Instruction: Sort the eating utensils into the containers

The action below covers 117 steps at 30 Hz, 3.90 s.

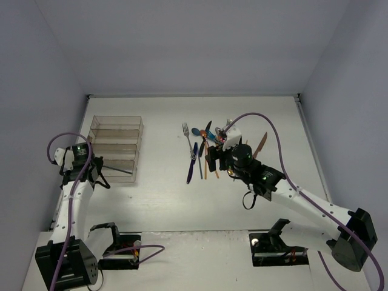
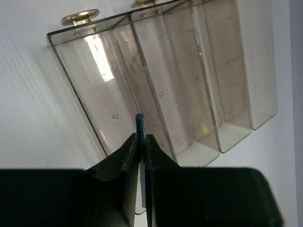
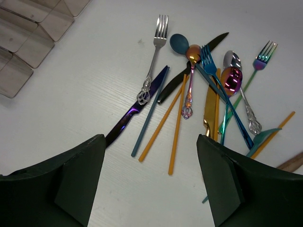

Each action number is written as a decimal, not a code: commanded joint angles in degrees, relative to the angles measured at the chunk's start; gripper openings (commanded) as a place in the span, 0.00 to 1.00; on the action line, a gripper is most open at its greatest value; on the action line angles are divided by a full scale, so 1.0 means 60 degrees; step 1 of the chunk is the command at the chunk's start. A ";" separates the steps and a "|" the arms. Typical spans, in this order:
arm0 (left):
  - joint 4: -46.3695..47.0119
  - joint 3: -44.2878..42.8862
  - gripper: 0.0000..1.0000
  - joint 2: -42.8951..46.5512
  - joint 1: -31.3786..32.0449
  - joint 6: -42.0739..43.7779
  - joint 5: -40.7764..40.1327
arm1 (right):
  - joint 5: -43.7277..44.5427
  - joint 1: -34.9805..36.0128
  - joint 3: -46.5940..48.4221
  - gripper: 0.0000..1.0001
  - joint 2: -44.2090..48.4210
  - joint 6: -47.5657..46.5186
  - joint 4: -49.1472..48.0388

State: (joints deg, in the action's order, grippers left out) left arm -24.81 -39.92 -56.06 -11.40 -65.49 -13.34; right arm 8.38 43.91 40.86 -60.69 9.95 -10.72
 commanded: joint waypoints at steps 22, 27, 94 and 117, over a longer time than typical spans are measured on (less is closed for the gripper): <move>-0.0302 -0.0578 0.82 -0.0575 -0.0601 0.0891 0.0680 | 0.0964 -0.1195 0.0714 0.72 -0.1572 0.1393 0.0932; -0.0592 -0.1682 0.83 -0.0616 0.0031 0.2427 0.0955 | 0.0332 -0.1195 0.1254 0.68 -0.3044 0.1581 0.1109; 0.3938 -0.3433 0.03 -0.3152 0.7848 0.1996 0.3280 | -0.1426 0.0958 0.1693 0.02 -0.2160 0.0392 -0.1407; 0.0680 -0.2397 0.00 -0.0572 0.5600 0.0901 0.0549 | 0.0682 0.0637 0.0578 0.71 -0.1369 0.0993 -0.0950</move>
State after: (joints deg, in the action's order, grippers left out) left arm -16.16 -55.89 -64.37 27.44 -56.87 -5.07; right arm 7.77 48.97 44.55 -70.86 14.00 -15.11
